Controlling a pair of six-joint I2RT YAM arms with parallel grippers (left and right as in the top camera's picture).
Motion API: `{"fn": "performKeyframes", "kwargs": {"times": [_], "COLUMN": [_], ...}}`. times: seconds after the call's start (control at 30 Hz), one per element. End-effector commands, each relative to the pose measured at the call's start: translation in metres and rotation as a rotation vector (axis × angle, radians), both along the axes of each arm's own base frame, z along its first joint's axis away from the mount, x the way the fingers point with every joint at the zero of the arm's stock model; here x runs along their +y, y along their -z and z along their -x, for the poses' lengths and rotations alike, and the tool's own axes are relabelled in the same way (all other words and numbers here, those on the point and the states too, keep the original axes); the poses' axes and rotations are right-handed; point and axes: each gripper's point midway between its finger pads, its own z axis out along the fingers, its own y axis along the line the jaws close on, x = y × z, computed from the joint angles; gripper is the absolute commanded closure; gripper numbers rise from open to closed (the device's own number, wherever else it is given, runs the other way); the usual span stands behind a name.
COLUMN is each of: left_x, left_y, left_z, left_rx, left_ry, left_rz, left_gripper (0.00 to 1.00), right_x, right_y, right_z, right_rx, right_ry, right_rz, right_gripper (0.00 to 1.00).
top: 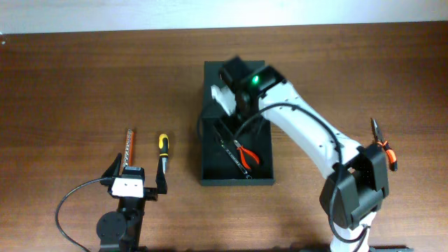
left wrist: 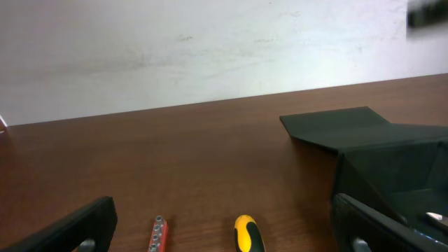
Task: Pack container
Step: 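Lower the cutters into the box and release them, then swing the right gripper out to the right of the table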
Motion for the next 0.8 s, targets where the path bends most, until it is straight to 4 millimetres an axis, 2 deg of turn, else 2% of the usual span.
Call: {"fn": "performKeyframes", "kwargs": {"times": [0.0,0.07,0.17,0.23,0.27,0.37,0.43,0.53,0.57,0.6,0.77], "left_x": [0.003,0.003,0.003,0.003,0.003,0.003,0.003,0.003,0.003,0.003,0.003], "left_y": [0.002,0.002,0.002,0.002,0.002,0.002,0.002,0.002,0.002,0.002,0.002], "left_z": [0.000,0.000,0.000,0.000,0.000,0.000,0.000,0.000,0.000,0.000,0.000], "left_rx": [0.002,0.002,0.002,0.002,0.002,0.002,0.002,0.002,0.002,0.002,0.002], "left_ry": [-0.012,-0.012,-0.012,-0.012,-0.012,-0.012,-0.013,-0.013,-0.013,-0.013,-0.013], "left_rz": [-0.020,-0.020,-0.020,-0.020,-0.020,-0.020,-0.020,-0.020,-0.020,-0.020,-0.020], "left_gripper": [0.01,0.01,0.01,0.01,0.01,0.01,0.01,0.01,0.01,0.01,0.01], "right_x": [-0.008,-0.051,-0.100,-0.115,-0.131,-0.159,-0.186,-0.224,-0.236,-0.261,-0.337], "right_y": [-0.064,-0.100,-0.130,-0.145,-0.158,-0.177,-0.188,-0.192,-0.191,-0.187,-0.170], "right_z": [-0.022,-0.036,-0.035,-0.037,-0.036,-0.030,-0.016,0.013,0.022,0.042,0.102], "right_rx": [-0.167,-0.270,-0.308,-0.327,-0.341,-0.370,-0.386,-0.381,-0.378,-0.370,-0.333], "right_ry": [0.033,0.179,0.311,0.375,0.422,0.514,0.573,0.661,0.689,0.752,1.027], "right_rz": [0.017,0.151,0.254,0.210,0.181,0.157,0.157,0.185,0.202,0.241,0.352], "right_gripper": [0.01,0.01,0.01,0.01,0.01,0.01,0.01,0.01,0.01,0.01,0.01]}}
